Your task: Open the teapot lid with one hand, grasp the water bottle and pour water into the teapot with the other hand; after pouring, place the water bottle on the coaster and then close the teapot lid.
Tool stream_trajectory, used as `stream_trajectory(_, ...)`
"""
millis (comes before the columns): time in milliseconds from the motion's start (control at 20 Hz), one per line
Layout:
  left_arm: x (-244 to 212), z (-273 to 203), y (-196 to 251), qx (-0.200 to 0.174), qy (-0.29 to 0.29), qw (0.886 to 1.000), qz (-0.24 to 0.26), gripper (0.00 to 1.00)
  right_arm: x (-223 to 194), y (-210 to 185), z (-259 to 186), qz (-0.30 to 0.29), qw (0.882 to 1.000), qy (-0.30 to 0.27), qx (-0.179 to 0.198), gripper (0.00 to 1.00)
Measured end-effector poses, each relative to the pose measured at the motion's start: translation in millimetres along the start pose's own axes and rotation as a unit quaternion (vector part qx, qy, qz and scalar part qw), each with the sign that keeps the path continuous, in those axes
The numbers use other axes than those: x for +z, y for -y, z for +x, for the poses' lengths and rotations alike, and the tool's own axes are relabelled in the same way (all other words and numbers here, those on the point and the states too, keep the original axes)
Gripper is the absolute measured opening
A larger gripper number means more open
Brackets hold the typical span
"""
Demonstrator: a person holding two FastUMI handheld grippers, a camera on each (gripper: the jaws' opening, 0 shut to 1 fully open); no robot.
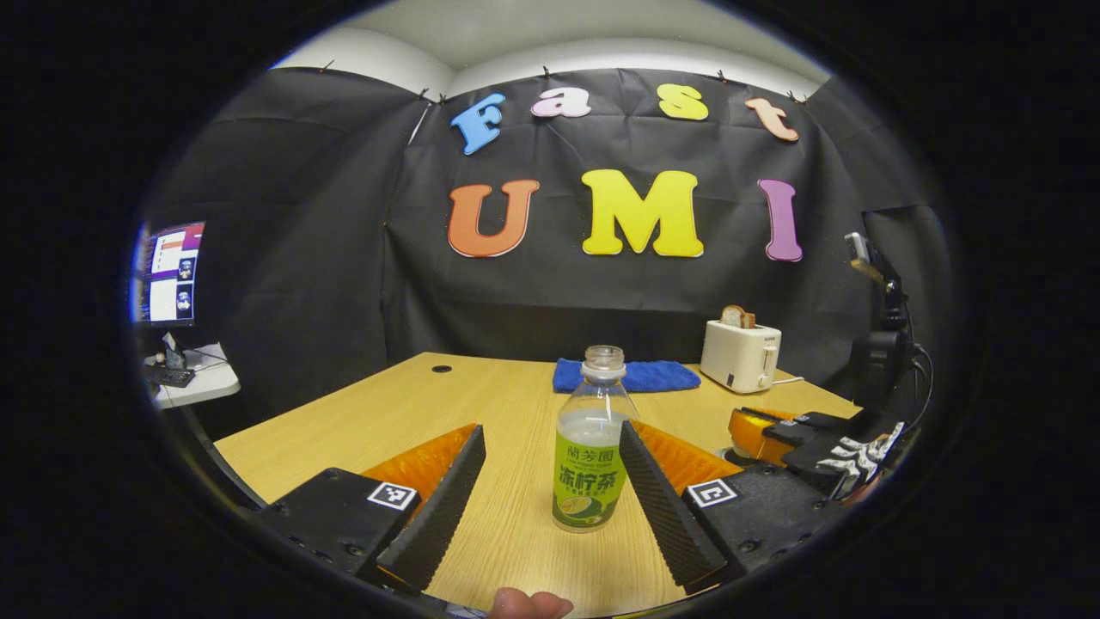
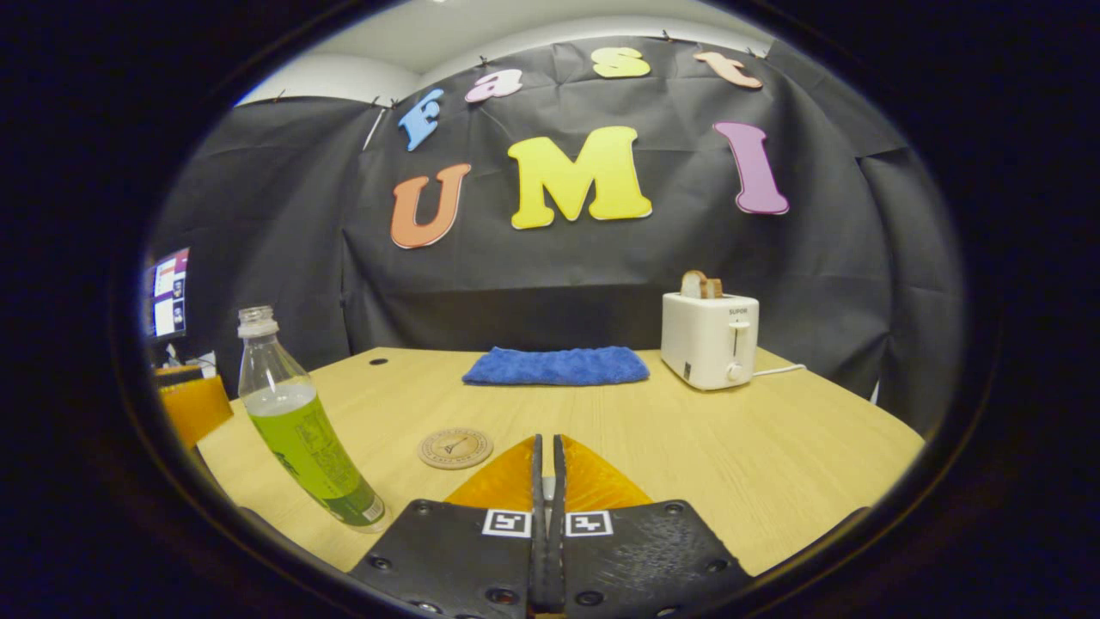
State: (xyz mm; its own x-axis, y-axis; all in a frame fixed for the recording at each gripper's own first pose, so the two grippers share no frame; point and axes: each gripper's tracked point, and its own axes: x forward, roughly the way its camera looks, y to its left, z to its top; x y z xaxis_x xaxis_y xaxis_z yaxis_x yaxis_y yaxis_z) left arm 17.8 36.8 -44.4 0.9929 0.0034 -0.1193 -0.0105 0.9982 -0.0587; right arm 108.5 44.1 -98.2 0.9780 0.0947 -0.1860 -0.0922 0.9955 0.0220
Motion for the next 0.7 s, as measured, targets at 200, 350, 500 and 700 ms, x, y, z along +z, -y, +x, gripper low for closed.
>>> stream_trajectory(200, -12, 3, 13, -0.02, -0.012, 0.999, -0.023, 0.98, 14, 8, -17, 0.004, 1.0, 0.015, 0.005, 0.0)
stream_trajectory(350, -25, 7, 20, -0.027, -0.025, 0.999, -0.02, 0.99, 17, 16, -29, 0.003, 1.0, 0.016, 0.005, 0.0)
stream_trajectory(500, -41, 19, 25, -0.03, -0.041, 0.999, -0.013, 0.98, 23, 25, -41, -0.004, 1.0, 0.024, -0.002, 0.0)
stream_trajectory(700, -59, 38, 25, -0.028, -0.063, 0.998, -0.011, 0.99, 23, 32, -48, -0.001, 1.0, 0.023, -0.004, 0.0)
